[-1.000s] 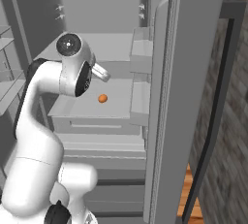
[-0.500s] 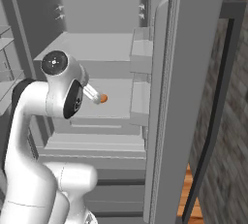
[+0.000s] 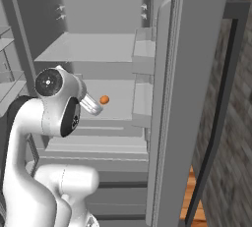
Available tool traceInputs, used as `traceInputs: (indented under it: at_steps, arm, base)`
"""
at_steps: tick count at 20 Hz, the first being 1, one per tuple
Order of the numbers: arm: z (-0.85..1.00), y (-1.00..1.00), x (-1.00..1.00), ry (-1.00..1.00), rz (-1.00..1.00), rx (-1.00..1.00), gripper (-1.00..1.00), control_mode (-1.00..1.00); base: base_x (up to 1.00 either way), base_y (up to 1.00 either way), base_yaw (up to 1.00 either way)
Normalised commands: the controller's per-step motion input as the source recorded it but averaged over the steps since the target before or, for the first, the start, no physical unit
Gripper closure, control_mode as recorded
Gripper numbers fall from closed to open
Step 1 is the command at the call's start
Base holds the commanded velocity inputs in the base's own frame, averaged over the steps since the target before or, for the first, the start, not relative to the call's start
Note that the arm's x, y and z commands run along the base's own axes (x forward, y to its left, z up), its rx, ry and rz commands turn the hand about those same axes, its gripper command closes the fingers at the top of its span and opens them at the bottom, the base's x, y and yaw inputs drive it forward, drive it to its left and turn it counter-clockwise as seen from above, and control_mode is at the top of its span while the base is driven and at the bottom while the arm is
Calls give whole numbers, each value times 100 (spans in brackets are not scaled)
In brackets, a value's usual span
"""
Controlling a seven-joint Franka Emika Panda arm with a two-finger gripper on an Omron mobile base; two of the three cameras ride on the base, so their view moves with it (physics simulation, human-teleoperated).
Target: Retrieve the bottle and the shaker from the cabinet and place them next to the mixing bowl on the counter. Then add garlic from the fridge to the mixing bowl.
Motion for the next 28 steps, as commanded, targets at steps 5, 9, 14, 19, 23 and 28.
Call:
traceInputs:
  at_steps: [5,9,14,19,23,28]
  arm:
    - [0,0,-5,-6,0,0,100,-100]
    - [0,0,-4,-7,0,0,100,-100]
    - [0,0,-8,-7,0,0,100,-100]
    - [0,0,-4,-3,0,0,100,100]
    - [0,0,0,0,0,0,100,100]
    - [0,0,0,0,0,0,100,100]
  base:
    - [0,0,0]
    - [0,0,0]
    - [0,0,0]
    - [-10,0,0]
    - [-44,-1,0]
    - [-46,-1,0]
